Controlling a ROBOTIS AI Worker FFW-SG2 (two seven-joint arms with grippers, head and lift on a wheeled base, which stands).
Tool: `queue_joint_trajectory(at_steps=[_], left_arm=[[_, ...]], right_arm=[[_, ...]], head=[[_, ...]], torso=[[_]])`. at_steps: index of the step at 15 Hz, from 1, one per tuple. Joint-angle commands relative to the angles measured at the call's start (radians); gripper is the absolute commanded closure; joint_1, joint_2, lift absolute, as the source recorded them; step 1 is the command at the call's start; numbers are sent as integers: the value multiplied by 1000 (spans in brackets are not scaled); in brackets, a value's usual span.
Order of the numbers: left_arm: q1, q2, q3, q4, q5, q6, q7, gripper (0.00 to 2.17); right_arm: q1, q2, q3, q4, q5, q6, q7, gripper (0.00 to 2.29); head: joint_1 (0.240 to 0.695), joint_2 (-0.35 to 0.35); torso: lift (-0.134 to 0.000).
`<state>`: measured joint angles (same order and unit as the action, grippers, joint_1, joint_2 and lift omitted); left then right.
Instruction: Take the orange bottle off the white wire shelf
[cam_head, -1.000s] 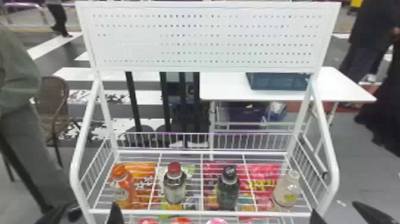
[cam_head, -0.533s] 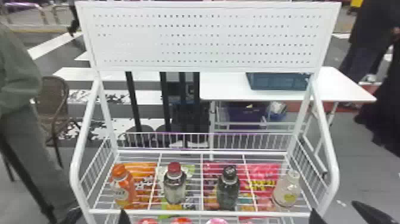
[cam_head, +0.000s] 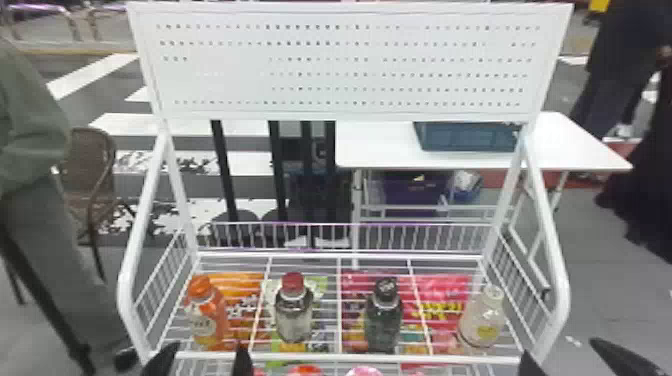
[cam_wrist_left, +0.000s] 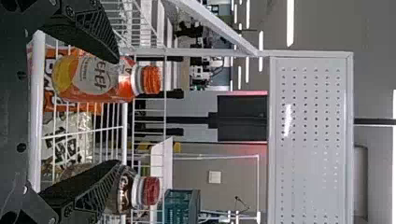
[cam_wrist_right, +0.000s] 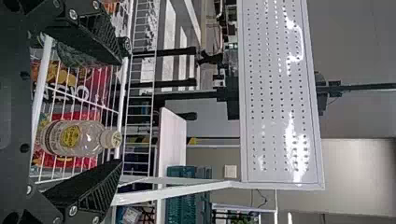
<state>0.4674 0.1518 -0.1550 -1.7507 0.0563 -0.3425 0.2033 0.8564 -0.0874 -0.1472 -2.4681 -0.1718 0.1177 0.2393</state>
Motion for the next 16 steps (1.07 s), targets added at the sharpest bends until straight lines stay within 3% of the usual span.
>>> queue_joint_trajectory(at_steps=[1, 6, 9, 11, 16], left_arm=[[-101, -24, 0, 145, -4, -14, 2, 147], [-217, -24, 38, 292, 8, -48, 14, 147], [-268, -17, 45, 352, 23, -45, -1, 147], [-291, -15, 46, 369, 69, -42, -59, 147], [-380, -12, 38, 459, 74, -5, -64, 147]], right_arm=[[3, 0, 0, -2, 0, -2, 0, 154], [7, 5, 3, -2, 5, -5, 2, 154], [16, 5, 5, -6, 9, -11, 2, 154], [24, 6, 5, -11, 11, -11, 2, 154], [43, 5, -2, -29, 11, -11, 2, 154]], head=[[499, 0], [499, 0], [499, 0], [499, 0], [499, 0]], torso=[[0], [0], [0], [0], [0]])
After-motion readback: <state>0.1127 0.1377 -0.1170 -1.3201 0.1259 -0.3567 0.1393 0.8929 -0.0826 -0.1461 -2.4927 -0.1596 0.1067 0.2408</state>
